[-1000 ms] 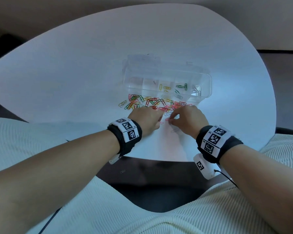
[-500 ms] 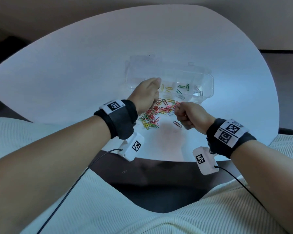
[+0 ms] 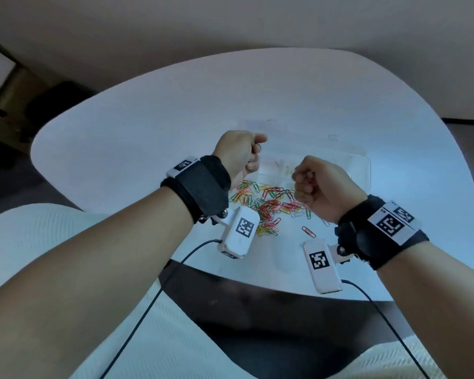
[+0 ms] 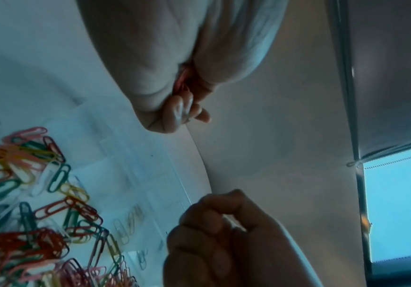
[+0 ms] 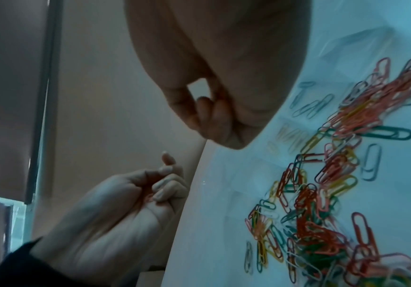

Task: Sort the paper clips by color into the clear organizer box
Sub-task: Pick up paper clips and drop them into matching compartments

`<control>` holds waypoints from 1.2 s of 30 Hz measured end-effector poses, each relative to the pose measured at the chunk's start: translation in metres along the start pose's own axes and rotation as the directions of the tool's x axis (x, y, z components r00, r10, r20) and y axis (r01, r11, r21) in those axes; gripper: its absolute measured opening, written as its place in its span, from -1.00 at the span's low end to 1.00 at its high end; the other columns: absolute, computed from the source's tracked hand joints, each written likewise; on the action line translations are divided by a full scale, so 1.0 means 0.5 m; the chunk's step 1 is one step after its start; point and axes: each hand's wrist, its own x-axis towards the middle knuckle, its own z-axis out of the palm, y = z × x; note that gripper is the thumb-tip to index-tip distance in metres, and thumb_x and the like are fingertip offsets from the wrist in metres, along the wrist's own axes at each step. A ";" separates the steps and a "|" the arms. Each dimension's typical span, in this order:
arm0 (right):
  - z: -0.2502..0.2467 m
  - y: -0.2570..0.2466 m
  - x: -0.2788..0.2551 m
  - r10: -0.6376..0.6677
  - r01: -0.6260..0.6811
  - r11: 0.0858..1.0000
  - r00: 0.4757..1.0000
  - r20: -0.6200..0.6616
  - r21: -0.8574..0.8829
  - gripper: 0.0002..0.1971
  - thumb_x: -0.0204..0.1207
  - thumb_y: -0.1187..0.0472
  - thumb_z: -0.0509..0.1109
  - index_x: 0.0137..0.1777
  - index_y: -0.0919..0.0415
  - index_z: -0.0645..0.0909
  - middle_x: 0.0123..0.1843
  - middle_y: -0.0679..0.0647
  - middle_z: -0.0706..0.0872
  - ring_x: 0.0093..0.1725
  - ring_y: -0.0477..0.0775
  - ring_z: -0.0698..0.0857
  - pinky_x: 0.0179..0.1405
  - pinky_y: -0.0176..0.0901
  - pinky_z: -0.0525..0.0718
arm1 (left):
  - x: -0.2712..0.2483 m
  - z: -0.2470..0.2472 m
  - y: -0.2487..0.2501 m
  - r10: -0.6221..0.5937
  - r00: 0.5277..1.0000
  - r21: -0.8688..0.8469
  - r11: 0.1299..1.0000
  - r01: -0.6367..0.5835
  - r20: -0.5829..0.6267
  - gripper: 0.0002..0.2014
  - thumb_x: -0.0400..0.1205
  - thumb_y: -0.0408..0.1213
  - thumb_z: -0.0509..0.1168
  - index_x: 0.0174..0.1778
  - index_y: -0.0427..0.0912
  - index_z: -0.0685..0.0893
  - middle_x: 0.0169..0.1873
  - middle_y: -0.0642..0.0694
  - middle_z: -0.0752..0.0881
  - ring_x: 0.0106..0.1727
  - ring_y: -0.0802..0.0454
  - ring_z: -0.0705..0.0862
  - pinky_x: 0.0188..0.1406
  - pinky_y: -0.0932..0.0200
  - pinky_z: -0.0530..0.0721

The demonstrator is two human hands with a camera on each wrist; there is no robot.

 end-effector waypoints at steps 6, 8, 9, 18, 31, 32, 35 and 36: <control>0.015 0.002 0.018 0.019 -0.053 0.966 0.991 -0.135 -0.254 -0.91 0.52 0.32 0.32 -0.05 0.20 0.45 -0.44 0.05 0.28 -0.51 -0.01 0.21 -0.54 -0.19 0.18 | 0.010 0.003 0.007 -0.154 0.987 0.102 0.982 0.158 -0.048 -0.85 0.60 -0.44 0.05 -0.21 -0.29 0.52 -0.48 -0.08 0.33 -0.52 0.08 0.15 -0.58 0.26 0.14; 0.024 -0.012 0.023 0.004 -0.044 0.975 0.983 -0.183 -0.218 -0.87 0.51 0.31 0.36 -0.01 0.26 0.46 -0.41 0.07 0.32 -0.48 0.01 0.30 -0.51 -0.16 0.26 | 0.016 0.006 0.011 -0.168 0.984 0.211 0.961 0.178 -0.064 -0.85 0.60 -0.43 0.08 -0.24 -0.29 0.52 -0.48 -0.10 0.34 -0.52 0.07 0.20 -0.55 0.24 0.19; 0.030 -0.021 0.023 -0.005 -0.032 0.981 0.981 -0.193 -0.190 -0.87 0.51 0.31 0.37 -0.02 0.28 0.47 -0.39 0.09 0.34 -0.47 0.03 0.35 -0.51 -0.16 0.32 | 0.020 0.009 0.013 -0.175 0.982 0.252 0.949 0.188 -0.073 -0.84 0.60 -0.43 0.08 -0.24 -0.29 0.53 -0.47 -0.11 0.36 -0.52 0.06 0.24 -0.54 0.25 0.23; 0.081 -0.040 0.038 0.052 -0.047 0.998 0.980 -0.193 0.031 -0.89 0.49 0.36 0.28 0.00 0.26 0.51 -0.04 0.29 0.55 -0.08 0.23 0.54 0.01 -0.13 0.62 | 0.029 0.045 0.029 -0.210 0.972 0.309 0.922 0.233 -0.106 -0.90 0.65 -0.37 0.14 0.01 -0.31 0.48 -0.33 -0.16 0.45 -0.39 -0.01 0.47 -0.41 0.24 0.45; 0.048 -0.039 0.010 -0.014 0.033 0.994 0.984 -0.177 0.104 -0.89 0.60 0.31 0.19 0.02 0.25 0.54 0.28 0.32 0.61 0.46 0.29 0.55 0.40 -0.06 0.56 | 0.036 0.053 -0.005 -0.186 0.982 0.189 0.964 0.185 -0.012 -0.75 0.72 -0.25 0.13 0.20 -0.34 0.53 -0.10 -0.15 0.53 -0.14 -0.07 0.46 -0.06 0.11 0.48; 0.041 -0.038 0.006 -0.030 0.047 0.995 0.984 -0.177 0.090 -0.89 0.61 0.31 0.19 -0.01 0.23 0.55 0.28 0.31 0.63 0.39 0.25 0.61 0.40 -0.05 0.56 | 0.036 0.051 -0.005 -0.177 0.984 0.183 0.967 0.175 -0.004 -0.70 0.73 -0.26 0.13 0.28 -0.37 0.52 -0.03 -0.16 0.55 -0.11 -0.07 0.48 -0.04 0.12 0.49; 0.013 -0.035 -0.010 -0.049 0.059 0.997 0.986 -0.157 0.054 -0.89 0.63 0.27 0.21 0.04 0.21 0.57 0.27 0.30 0.67 0.27 0.19 0.67 0.41 -0.01 0.56 | 0.025 0.041 -0.004 -0.158 0.987 0.178 0.972 0.153 0.009 -0.68 0.73 -0.27 0.13 0.31 -0.38 0.55 0.02 -0.21 0.52 -0.05 -0.10 0.50 0.03 0.12 0.48; 0.005 -0.034 -0.016 -0.051 0.057 0.998 0.988 -0.143 0.038 -0.88 0.63 0.25 0.23 0.06 0.21 0.57 0.25 0.30 0.69 0.26 0.19 0.69 0.39 -0.01 0.57 | 0.021 0.038 -0.002 -0.149 0.989 0.193 0.971 0.143 0.015 -0.72 0.72 -0.27 0.13 0.25 -0.34 0.57 -0.04 -0.19 0.50 -0.12 -0.08 0.49 -0.06 0.14 0.48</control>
